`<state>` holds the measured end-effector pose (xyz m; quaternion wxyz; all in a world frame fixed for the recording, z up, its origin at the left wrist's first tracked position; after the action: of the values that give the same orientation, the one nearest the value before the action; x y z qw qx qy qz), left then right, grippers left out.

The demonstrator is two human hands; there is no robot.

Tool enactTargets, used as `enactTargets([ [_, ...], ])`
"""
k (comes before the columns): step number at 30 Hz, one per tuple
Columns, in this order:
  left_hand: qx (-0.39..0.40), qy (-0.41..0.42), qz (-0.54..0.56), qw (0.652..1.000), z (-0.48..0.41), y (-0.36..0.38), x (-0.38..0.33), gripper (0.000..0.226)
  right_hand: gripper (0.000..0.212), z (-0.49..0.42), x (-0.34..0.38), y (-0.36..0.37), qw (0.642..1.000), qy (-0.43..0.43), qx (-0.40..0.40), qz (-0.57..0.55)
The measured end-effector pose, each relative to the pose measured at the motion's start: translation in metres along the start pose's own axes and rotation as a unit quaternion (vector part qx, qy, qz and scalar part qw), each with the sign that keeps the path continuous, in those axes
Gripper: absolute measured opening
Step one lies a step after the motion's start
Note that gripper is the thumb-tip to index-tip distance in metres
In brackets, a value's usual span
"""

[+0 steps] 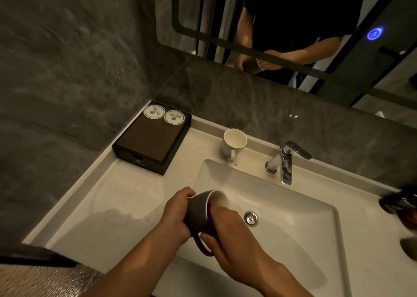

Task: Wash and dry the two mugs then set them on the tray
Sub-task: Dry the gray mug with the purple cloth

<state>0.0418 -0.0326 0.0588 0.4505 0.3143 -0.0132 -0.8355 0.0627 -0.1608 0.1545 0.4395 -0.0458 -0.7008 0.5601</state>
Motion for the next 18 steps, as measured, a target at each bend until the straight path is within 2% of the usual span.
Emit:
enactTargets([
  [3,-0.01,0.067,-0.024,0.997,-0.001,0.004,-0.007,0.016,0.033,-0.003,-0.003,-0.001,0.996,0.049,-0.022,-0.074],
  [6,-0.047,0.16,-0.058,0.984,0.005,0.01,-0.021,0.014,0.042,-0.006,-0.013,0.001,0.97,0.146,-0.048,-0.187],
  [8,-0.073,0.266,-0.126,0.953,0.014,0.013,-0.035,0.014,0.034,-0.007,-0.02,0.003,0.934,0.211,-0.057,-0.283],
  [10,-0.082,0.376,-0.19,0.903,0.026,0.018,-0.049,0.011,0.029,-0.01,-0.027,0.003,0.896,0.25,-0.057,-0.363],
  [12,-0.079,0.428,-0.213,0.875,0.035,0.022,-0.057,0.011,0.03,-0.014,-0.032,0.001,0.868,0.274,-0.055,-0.41],
  [14,-0.062,0.388,-0.201,0.897,0.03,0.024,-0.055,0.008,0.035,-0.017,-0.031,-0.004,0.88,0.26,-0.067,-0.391],
  [17,-0.009,0.186,-0.093,0.978,0.017,0.023,-0.039,0.017,0.041,-0.019,-0.026,-0.007,0.924,0.219,-0.069,-0.304],
  [18,0.012,0.127,-0.058,0.99,0.017,0.024,-0.034,0.021,0.046,-0.018,-0.023,-0.005,0.94,0.2,-0.051,-0.271],
])
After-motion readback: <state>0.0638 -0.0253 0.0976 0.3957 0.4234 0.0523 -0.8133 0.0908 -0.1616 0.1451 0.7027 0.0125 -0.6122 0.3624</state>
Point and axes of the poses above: each hand's wrist, its own z-axis away from the middle knuckle, its own y-axis out of the palm, x = y × z, the point moved 7 cm from there along -z, towards the middle knuckle, and after that the axes turned 7 degrees about y, right-handed, at the moved point
